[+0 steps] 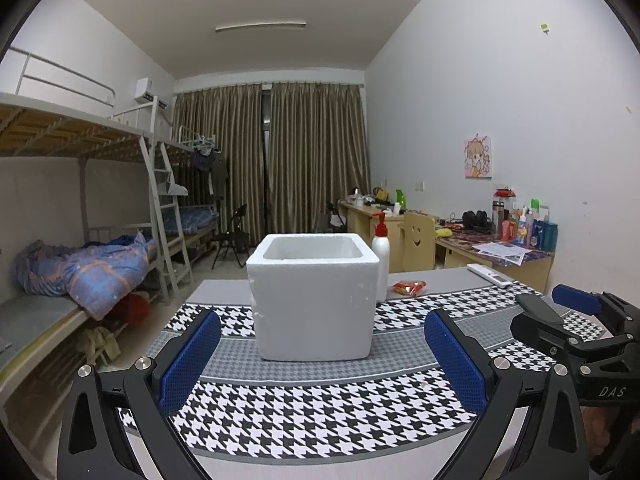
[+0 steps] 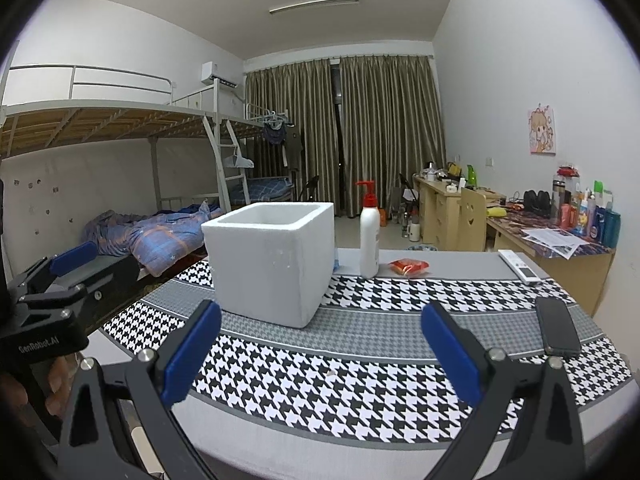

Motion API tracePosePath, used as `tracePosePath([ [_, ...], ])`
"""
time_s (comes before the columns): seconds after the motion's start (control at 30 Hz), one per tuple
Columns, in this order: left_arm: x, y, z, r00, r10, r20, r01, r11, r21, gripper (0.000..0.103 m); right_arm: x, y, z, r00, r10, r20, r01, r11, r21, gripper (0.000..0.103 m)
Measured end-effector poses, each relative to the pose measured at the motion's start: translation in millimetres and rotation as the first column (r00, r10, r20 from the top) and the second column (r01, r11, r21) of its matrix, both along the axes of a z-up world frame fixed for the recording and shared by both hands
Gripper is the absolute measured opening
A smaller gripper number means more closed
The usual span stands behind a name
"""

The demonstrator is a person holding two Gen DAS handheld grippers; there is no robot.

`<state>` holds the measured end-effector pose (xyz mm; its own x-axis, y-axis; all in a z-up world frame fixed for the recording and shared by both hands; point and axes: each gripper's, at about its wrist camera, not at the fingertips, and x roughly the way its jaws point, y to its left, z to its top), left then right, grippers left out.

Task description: Organize soft objects

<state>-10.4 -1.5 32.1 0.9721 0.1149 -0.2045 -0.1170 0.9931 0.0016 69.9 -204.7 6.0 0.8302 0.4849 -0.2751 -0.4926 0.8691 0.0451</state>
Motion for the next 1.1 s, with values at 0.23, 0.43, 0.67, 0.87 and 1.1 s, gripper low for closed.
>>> tracePosePath([
  [0.23, -3, 0, -3, 1.0, 0.002, -0.006, -0.002, 1.0, -0.006, 0.102, -2, -3, 0, 1.0, -0.01, -0.001, 0.01, 1.0, 0.008, 0.101],
  [0.43, -8, 0, -2, 1.0, 0.007, -0.007, -0.007, 1.0, 0.002, 0.102, -8, -4, 1, 1.0, -0.014, 0.007, 0.013, 1.0, 0.008, 0.101],
  [0.67, -17, -2, -2, 1.0, 0.01, -0.003, -0.01, 1.0, 0.01, 0.102, -18, -7, 1, 1.0, -0.014, 0.016, 0.014, 1.0, 0.01, 0.101],
  [0.87, -23, -4, -1, 1.0, 0.007, 0.006, -0.007, 1.0, 0.012, 0.102, -24, -7, 3, 0.999, -0.007, 0.031, 0.007, 1.0, 0.005, 0.101],
  [1.1, -22, -5, -3, 1.0, 0.003, -0.005, -0.002, 1.0, 0.016, 0.102, -19, -5, 0, 1.0, -0.01, 0.02, 0.01, 1.0, 0.002, 0.101],
])
